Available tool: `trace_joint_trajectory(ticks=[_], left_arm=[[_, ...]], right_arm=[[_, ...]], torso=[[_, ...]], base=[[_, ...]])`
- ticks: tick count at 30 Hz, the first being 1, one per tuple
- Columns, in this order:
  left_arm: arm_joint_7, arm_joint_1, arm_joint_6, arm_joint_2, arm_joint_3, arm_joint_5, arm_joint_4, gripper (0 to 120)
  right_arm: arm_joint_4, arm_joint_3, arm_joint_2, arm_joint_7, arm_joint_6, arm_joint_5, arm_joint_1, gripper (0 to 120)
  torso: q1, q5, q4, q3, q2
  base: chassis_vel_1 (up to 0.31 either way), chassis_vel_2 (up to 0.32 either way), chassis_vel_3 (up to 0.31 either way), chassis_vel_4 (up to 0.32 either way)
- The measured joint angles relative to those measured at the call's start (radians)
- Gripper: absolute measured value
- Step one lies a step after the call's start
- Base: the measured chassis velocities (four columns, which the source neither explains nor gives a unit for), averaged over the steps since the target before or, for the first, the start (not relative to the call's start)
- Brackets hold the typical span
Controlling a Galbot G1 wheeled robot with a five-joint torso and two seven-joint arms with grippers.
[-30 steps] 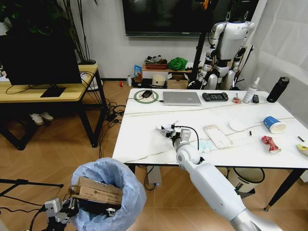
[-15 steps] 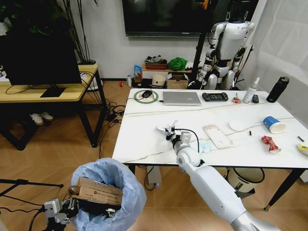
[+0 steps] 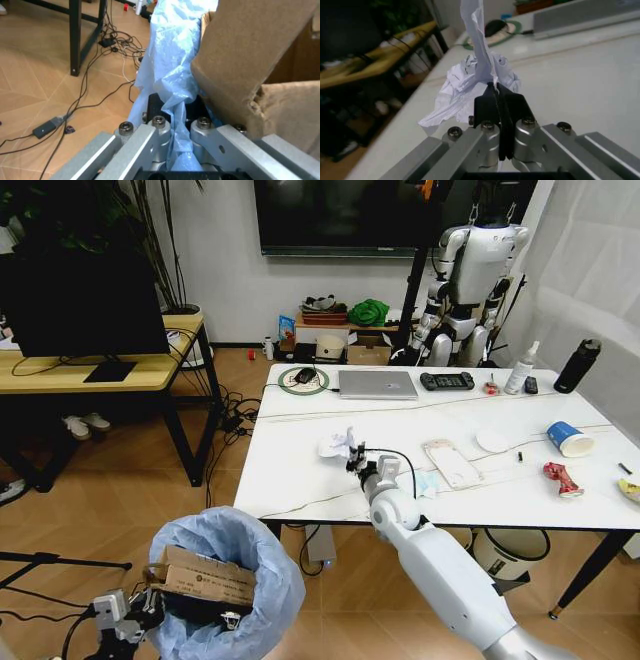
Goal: Pick up the trash bin and place the trash from the table into it.
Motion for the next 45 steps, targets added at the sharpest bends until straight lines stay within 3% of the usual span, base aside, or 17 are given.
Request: trace_joint_trajectory(ticks=[4,9,12,15,22,30,36,39,43,45], left_arm=[[0.0,-0.001,0.001,0.001,0.0,0.0,0.001,0],[-0.003,0.0,0.004,-0.004,0.004,0.001,0.001,0],[-0.005,0.002,0.005,-0.004,0.006,0.002,0.0,0],[-0.009,0.006,0.009,-0.004,0.007,0.003,-0.007,0],[-0.02,0.008,0.014,-0.009,0.016,0.008,-0.013,0],[-0.043,0.003,0.02,-0.015,0.024,0.009,-0.016,0],[-0.054,0.004,0.025,-0.004,0.012,-0.005,-0.025,0],[-0.054,0.004,0.025,-0.002,0.012,-0.007,-0.025,0],[-0.057,-0.001,0.026,0.004,0.018,-0.007,-0.015,0],[-0.058,-0.003,0.026,0.005,0.019,-0.007,-0.013,0]], right_arm=[[0.144,-0.027,-0.042,-0.081,0.034,0.078,-0.034,0],[0.399,-0.152,-0.144,-0.185,0.084,0.143,-0.101,0],[0.444,-0.191,-0.171,-0.199,0.09,0.147,-0.107,0],[0.539,-0.297,-0.242,-0.225,0.113,0.145,-0.112,0],[0.567,-0.449,-0.298,-0.247,0.159,0.055,-0.116,0],[0.479,-0.502,-0.299,-0.253,0.198,-0.101,-0.167,0],[0.476,-0.459,-0.305,-0.264,0.21,-0.138,-0.196,25],[0.483,-0.446,-0.304,-0.264,0.209,-0.134,-0.197,30],[0.52,-0.404,-0.308,-0.263,0.204,-0.11,-0.196,50],[0.527,-0.394,-0.308,-0.263,0.203,-0.104,-0.197,52]], torso=[[0.0,-0.0001,0.0001,0.0,0.0],[0.0,-0.0002,-0.0001,0.0,0.0],[0.0,-0.0001,0.0,0.0,0.0],[0.0,-0.0002,0.0,0.0,0.0],[0.0,-0.0002,0.0,0.0,0.0],[0.0,-0.0001,-0.0001,0.0,0.0],[0.0,-0.0001,0.0,0.0,0.0],[0.0,-0.0001,0.0,0.0,0.0],[0.0,-0.0002,0.0,0.0,0.0],[0.0,-0.0001,0.0,0.0,0.0]], base=[[0.0,0.0,0.0,0.0],[0.0,0.0,0.0,0.0],[0.0,0.0,0.0,0.0],[0.0,0.0,0.0,0.0],[0.0,0.0,0.0,0.0],[0.0,0.0,0.0,0.0],[0.0,0.0,0.0,0.0],[0.0,0.0,0.0,0.0],[0.0,0.0,0.0,0.0],[0.0,0.0,0.0,0.0]])
